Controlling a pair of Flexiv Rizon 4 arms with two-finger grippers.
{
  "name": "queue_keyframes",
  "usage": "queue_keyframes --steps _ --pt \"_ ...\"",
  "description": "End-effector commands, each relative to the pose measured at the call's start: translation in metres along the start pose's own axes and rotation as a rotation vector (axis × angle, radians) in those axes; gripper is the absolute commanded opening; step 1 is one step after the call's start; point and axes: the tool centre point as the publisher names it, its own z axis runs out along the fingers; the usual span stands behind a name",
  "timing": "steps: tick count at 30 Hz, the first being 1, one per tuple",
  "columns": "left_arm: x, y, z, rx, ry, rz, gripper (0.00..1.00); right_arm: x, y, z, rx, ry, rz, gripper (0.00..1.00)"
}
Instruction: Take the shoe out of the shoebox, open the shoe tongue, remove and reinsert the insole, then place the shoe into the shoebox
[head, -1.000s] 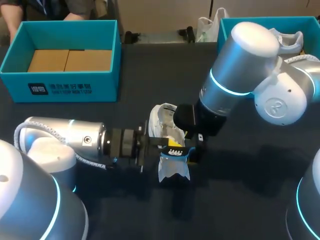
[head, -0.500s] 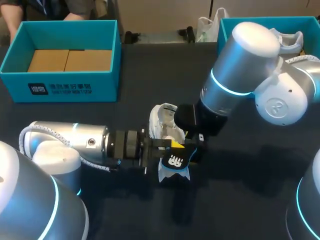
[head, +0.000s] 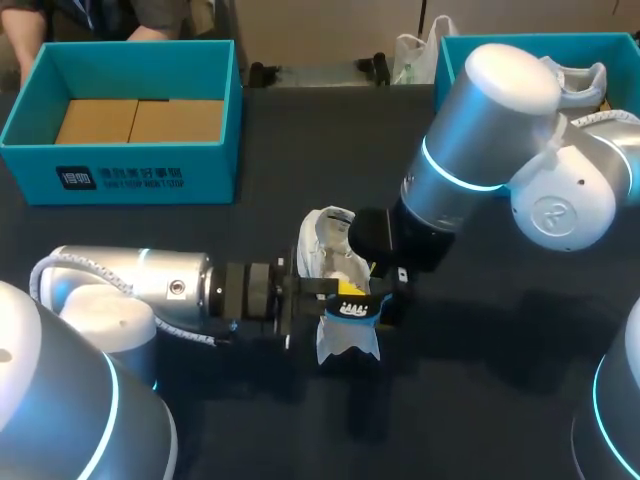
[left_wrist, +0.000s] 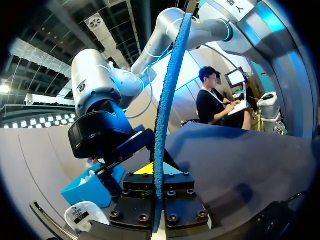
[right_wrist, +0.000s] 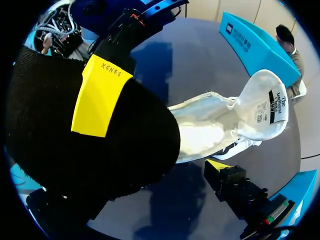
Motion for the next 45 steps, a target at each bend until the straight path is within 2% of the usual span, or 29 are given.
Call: queue_keyframes --steps 1,13,30,36,45 --pt "0.001 -0.004 -0.007 -0.009 -0.008 0.003 0.0 0.001 0.001 0.002 0.003 -0.003 0.001 1.0" --pt "-0.003 0.01 -0.009 -0.034 -0.024 -0.033 0.0 0.001 0.001 0.002 0.003 -0.003 0.001 1.0" --pt "0.001 0.013 -0.008 -0.017 -0.002 0.018 0.0 0.001 0.001 0.002 0.003 -0.003 0.001 1.0" --pt "0.003 0.012 -0.01 -0.007 -0.001 0.034 0.0 -0.002 -0.008 0.001 -0.033 -0.003 0.002 1.0" --pt "0.003 0.011 -0.011 0.003 0.001 0.044 0.0 -0.005 -0.015 0.001 -0.03 0.002 -0.014 1.0"
